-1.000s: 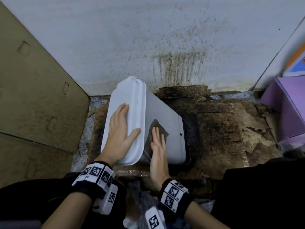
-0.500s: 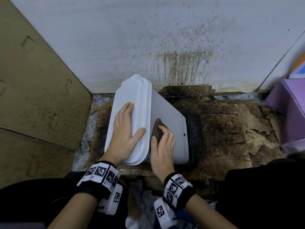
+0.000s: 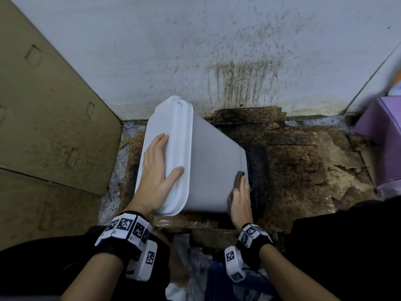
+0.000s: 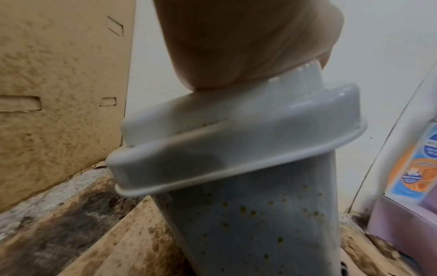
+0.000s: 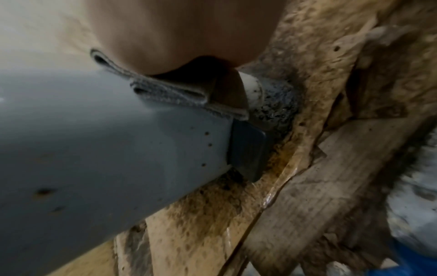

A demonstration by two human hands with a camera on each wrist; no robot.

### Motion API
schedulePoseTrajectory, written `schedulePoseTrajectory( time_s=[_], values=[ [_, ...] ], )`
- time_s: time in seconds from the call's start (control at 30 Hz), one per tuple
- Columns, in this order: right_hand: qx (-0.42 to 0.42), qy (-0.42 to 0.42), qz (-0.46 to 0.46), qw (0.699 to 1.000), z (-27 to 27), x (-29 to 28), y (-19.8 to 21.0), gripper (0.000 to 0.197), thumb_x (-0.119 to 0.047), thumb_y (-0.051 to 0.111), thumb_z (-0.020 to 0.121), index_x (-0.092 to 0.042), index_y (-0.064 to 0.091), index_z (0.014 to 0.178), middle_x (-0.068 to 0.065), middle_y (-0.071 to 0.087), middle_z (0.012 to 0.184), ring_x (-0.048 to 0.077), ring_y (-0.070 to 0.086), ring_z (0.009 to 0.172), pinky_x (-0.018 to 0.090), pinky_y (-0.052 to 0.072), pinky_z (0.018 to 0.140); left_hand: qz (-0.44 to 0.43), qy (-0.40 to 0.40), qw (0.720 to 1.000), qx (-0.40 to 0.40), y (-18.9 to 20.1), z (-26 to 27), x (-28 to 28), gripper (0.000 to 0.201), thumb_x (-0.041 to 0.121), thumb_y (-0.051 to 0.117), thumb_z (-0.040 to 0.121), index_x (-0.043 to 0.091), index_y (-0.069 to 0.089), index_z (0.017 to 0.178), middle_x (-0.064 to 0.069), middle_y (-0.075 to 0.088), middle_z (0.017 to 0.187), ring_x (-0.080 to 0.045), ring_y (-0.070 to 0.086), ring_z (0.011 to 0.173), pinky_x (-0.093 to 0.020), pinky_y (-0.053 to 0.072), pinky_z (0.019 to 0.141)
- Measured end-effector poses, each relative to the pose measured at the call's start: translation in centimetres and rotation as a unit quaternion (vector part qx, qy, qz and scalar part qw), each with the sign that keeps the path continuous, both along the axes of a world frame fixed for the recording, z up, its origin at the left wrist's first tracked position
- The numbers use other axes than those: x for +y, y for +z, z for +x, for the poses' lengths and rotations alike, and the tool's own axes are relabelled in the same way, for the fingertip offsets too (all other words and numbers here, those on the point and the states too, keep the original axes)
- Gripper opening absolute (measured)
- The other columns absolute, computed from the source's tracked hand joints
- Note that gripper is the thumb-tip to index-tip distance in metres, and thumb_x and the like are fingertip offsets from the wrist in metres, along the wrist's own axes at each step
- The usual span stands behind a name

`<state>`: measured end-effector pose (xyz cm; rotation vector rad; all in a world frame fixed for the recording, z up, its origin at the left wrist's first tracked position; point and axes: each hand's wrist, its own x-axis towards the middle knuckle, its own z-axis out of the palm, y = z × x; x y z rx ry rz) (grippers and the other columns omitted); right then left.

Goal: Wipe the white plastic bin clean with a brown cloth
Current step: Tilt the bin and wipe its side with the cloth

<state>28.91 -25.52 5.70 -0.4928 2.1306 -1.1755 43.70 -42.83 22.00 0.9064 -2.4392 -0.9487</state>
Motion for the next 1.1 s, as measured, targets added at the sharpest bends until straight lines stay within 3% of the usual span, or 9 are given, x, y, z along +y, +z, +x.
schedulePoseTrajectory(
  time_s=[0.13, 0.23, 0.37, 0.47, 0.6, 0.7, 0.9, 1.03, 1.1],
  values=[
    [-0.047, -0.012, 0.020, 0.999, -0.5, -0.5, 0.0, 0.054, -0.020, 0.023, 0.110, -0.014, 0.005, 0.161, 0.001, 0.000, 0.170, 0.016, -0.003, 0.157, 0.029, -0.006, 0.125, -0.005, 0.000, 1.000, -0.002, 0.1, -0.2, 0.1, 0.082, 0.055, 0.050, 0.091, 0.019, 0.020, 0.158, 0.005, 0.018, 0.164, -0.006, 0.012, 0.152, -0.027, 0.009, 0.124],
    [-0.038, -0.013, 0.028, 0.999, -0.4, -0.5, 0.3, 0.053, -0.023, 0.022, 0.110, -0.011, 0.006, 0.160, 0.004, 0.001, 0.170, 0.018, -0.003, 0.157, 0.031, -0.005, 0.125, -0.007, 0.002, 1.000, -0.005, 0.1, 0.0, 0.0, 0.082, 0.054, 0.049, 0.091, 0.018, 0.019, 0.159, 0.004, 0.018, 0.165, -0.007, 0.011, 0.153, -0.032, 0.010, 0.125],
    [-0.041, 0.004, 0.018, 0.999, 0.3, -0.7, 3.0, 0.049, -0.012, 0.019, 0.110, 0.001, 0.015, 0.157, 0.010, -0.001, 0.169, 0.022, -0.006, 0.157, 0.032, -0.011, 0.125, -0.017, -0.004, 1.000, -0.015, 0.4, -0.7, 0.5, 0.084, 0.057, 0.048, 0.090, 0.018, 0.019, 0.159, 0.004, 0.017, 0.165, -0.009, 0.011, 0.153, -0.026, 0.006, 0.122],
    [-0.049, -0.033, -0.041, 0.997, 2.2, -1.8, 6.0, 0.052, -0.016, 0.023, 0.110, -0.012, 0.008, 0.159, 0.000, 0.002, 0.169, 0.010, -0.004, 0.156, 0.029, -0.009, 0.125, -0.032, -0.006, 0.999, -0.020, 0.6, -1.4, 1.1, 0.086, 0.057, 0.048, 0.089, 0.016, 0.021, 0.159, 0.001, 0.017, 0.165, -0.012, 0.012, 0.154, -0.022, 0.004, 0.121],
    [-0.015, -0.031, -0.135, 0.990, 5.8, -3.4, 9.3, 0.059, -0.042, 0.016, 0.100, -0.030, 0.010, 0.157, -0.015, 0.004, 0.167, -0.003, -0.003, 0.153, 0.021, -0.006, 0.124, -0.047, -0.007, 0.999, -0.023, 0.6, -1.8, 1.4, 0.086, 0.057, 0.048, 0.089, 0.013, 0.022, 0.159, -0.001, 0.018, 0.165, -0.014, 0.012, 0.154, -0.023, 0.004, 0.122],
    [0.024, 0.000, -0.189, 0.982, 7.3, -3.8, 10.6, 0.063, -0.049, 0.010, 0.098, -0.033, 0.015, 0.159, -0.019, 0.005, 0.167, -0.005, -0.001, 0.153, 0.021, -0.003, 0.123, -0.050, -0.007, 0.998, -0.024, 0.5, -1.8, 1.3, 0.086, 0.056, 0.048, 0.089, 0.013, 0.022, 0.159, -0.001, 0.018, 0.166, -0.014, 0.013, 0.154, -0.023, 0.004, 0.122],
    [0.164, 0.104, -0.173, 0.966, 4.6, -1.3, 6.9, 0.056, -0.034, 0.015, 0.106, -0.026, 0.012, 0.161, -0.010, 0.008, 0.170, 0.008, 0.004, 0.157, 0.030, 0.005, 0.126, -0.034, -0.004, 0.999, -0.015, 0.7, -1.4, 1.3, 0.086, 0.056, 0.048, 0.090, 0.014, 0.022, 0.159, -0.001, 0.019, 0.166, -0.014, 0.013, 0.155, -0.031, 0.009, 0.124],
    [0.088, 0.024, -0.129, 0.988, 2.2, -0.4, 2.0, 0.055, -0.036, 0.017, 0.106, -0.028, 0.015, 0.160, -0.009, 0.009, 0.169, 0.001, 0.002, 0.155, 0.033, 0.005, 0.128, -0.030, -0.005, 0.999, -0.014, 0.8, -1.6, 1.6, 0.085, 0.056, 0.049, 0.090, 0.015, 0.021, 0.159, 0.001, 0.018, 0.166, -0.011, 0.012, 0.154, -0.029, 0.007, 0.123],
    [0.022, -0.028, -0.082, 0.996, 1.1, 0.2, -0.2, 0.056, -0.036, 0.019, 0.105, -0.026, 0.015, 0.160, -0.007, 0.009, 0.170, 0.006, 0.003, 0.156, 0.035, 0.004, 0.128, -0.026, -0.005, 1.000, -0.012, 0.8, -1.7, 1.6, 0.086, 0.057, 0.050, 0.089, 0.017, 0.021, 0.159, 0.003, 0.018, 0.166, -0.010, 0.012, 0.154, -0.030, 0.008, 0.124]
  ],
)
